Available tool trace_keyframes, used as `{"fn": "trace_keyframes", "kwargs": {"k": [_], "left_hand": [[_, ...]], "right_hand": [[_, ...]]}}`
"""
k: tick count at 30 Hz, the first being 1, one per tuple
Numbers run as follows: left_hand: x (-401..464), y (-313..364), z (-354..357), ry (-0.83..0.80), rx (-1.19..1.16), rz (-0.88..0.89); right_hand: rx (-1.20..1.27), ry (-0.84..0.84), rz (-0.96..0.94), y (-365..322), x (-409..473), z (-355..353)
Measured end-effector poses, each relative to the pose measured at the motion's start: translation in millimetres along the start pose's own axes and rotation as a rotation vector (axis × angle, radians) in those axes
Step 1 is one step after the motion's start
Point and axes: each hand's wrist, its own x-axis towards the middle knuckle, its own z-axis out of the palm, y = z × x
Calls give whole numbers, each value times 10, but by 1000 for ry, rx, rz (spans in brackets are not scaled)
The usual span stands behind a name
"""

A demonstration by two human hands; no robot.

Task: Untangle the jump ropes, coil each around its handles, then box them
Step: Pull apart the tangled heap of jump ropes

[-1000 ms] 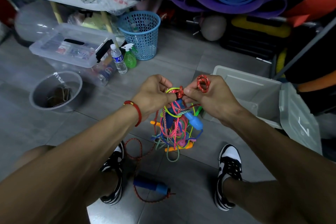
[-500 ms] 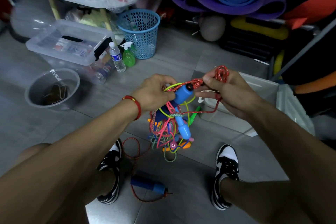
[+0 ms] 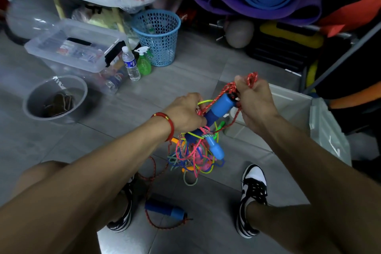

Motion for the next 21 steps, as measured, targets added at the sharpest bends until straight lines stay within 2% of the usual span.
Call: {"fn": "trace_keyframes", "kwargs": {"k": [4, 5, 11, 18, 21], "left_hand": [[-41, 21, 66, -8, 105, 17], [-51, 18, 70, -9, 108, 20], [-51, 12, 44, -6, 61, 38], [46, -36, 145, -107, -198, -155], [65, -99, 172, -49, -302, -194]], "right_hand": [[-347, 90, -205, 1, 38, 34], [-367, 118, -224, -7, 45, 32], [-66, 143, -15, -1, 217, -41], [313, 141, 25, -120, 133, 53], [356, 116, 17, -144, 205, -64]]}}
